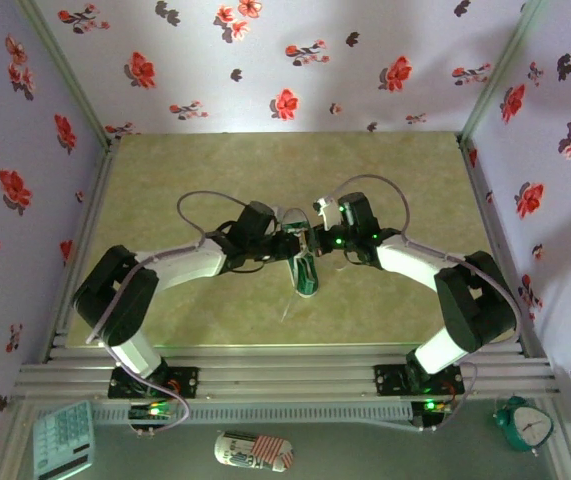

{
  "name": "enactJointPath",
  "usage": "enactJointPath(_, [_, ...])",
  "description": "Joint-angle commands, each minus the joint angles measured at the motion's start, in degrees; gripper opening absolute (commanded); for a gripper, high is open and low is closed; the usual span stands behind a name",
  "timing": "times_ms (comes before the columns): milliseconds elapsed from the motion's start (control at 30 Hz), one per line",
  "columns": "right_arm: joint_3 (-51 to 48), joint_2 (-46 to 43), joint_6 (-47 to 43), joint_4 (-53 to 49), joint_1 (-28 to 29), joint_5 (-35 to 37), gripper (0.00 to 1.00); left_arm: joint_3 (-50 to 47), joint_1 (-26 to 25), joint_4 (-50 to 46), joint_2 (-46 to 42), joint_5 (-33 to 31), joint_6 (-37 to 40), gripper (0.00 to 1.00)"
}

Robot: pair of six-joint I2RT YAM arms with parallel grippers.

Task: Tie the shoes

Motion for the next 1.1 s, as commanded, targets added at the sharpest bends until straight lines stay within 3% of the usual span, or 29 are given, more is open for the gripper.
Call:
enactJointPath(0, [-0.4, -0.5, -1.1, -0.2, 0.4, 1.1, 0.00, 1.5, -0.6, -1.5, 1.0, -1.2, -1.0, 0.33])
enactJointPath(400, [-0.5, -0.4, -1.1, 0.0, 0.4, 1.3, 0.00, 1.9, -1.1, -1.7, 2.4, -1.2, -1.3, 0.27])
enactJointPath(667, [-0.4, -0.4, -1.3, -0.2, 0.4, 1.4, 0.00, 1.9, -1.2, -2.4, 2.2, -1.6, -0.8, 0.13])
enactJointPath(800, [-0.5, -0.6, -1.5, -0.4, 0.4, 1.6, 0.00, 2.7, -1.2, -4.7, 1.7, -2.4, 1.3, 0.07])
enactJointPath(1067, [-0.4, -0.7, -2.3, -1.5, 0.4, 2.4, 0.00, 5.0, -1.2, -11.3, 1.1, -2.4, 8.1, 0.05])
